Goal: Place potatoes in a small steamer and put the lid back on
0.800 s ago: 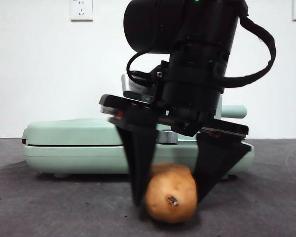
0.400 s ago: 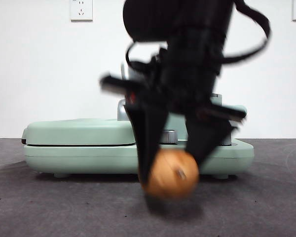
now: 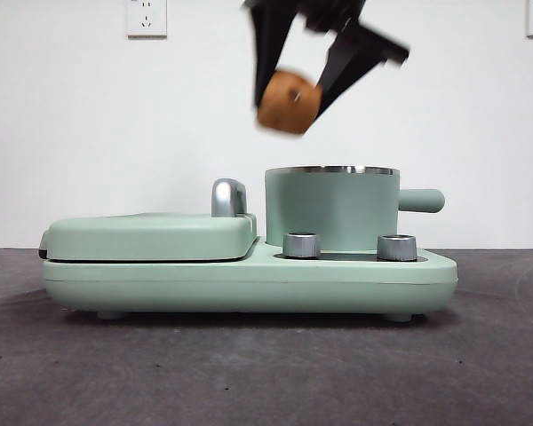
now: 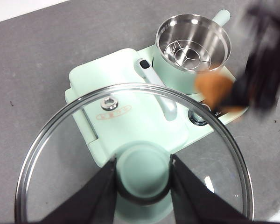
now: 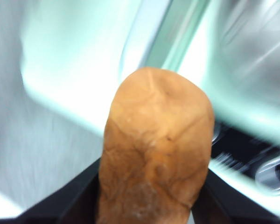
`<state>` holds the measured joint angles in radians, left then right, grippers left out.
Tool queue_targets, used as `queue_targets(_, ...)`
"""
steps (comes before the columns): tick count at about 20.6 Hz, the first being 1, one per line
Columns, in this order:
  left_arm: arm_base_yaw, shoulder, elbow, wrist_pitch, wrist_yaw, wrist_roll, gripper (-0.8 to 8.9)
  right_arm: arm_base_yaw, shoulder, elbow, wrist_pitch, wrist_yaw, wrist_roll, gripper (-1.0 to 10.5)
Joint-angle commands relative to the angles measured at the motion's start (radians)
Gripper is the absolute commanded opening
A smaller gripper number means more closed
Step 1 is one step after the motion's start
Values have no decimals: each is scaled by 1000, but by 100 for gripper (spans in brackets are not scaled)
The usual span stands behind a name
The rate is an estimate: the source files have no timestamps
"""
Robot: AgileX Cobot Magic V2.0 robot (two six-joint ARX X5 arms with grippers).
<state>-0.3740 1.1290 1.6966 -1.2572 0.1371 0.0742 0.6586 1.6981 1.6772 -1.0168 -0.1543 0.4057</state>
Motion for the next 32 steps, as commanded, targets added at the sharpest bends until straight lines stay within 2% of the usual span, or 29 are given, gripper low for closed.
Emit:
queue_targets(1, -6, 1, 21, 23, 8, -12, 17, -68, 63, 126, -37, -3, -80, 137)
queue_targets(4, -6, 1, 21, 23, 8, -13, 17, -149, 156, 267, -106, -3, -135, 137)
queue_targets(8, -6, 2, 21, 23, 8, -14, 17, -198, 300, 396, -139, -3, -175, 137)
queue_targets(15, -6, 2, 21, 29, 8, -14, 17, -248, 468, 449, -123, -3, -180, 138)
queue_targets(18, -6, 2, 21, 31, 9, -14, 17, -253, 482, 449, -129, -4, -180, 196)
queue_targets(20, -6, 2, 21, 32, 8, -13, 17, -254, 482, 449, -146, -3, -183, 340)
queue_targets(22, -6, 2, 21, 36, 9, -13, 17, -256, 482, 449, -147, -3, -187, 421)
queue_targets(27, -6, 3, 21, 51, 8, -14, 17, -258, 472, 513, -177, -3, -202, 429)
queue_targets(30, -6, 8, 21, 60, 9, -14, 17, -258, 460, 680, -344, 9, -225, 429)
queue_targets(32, -6, 17, 20, 71, 8, -15, 17, -250, 425, 727, -400, 48, -234, 429)
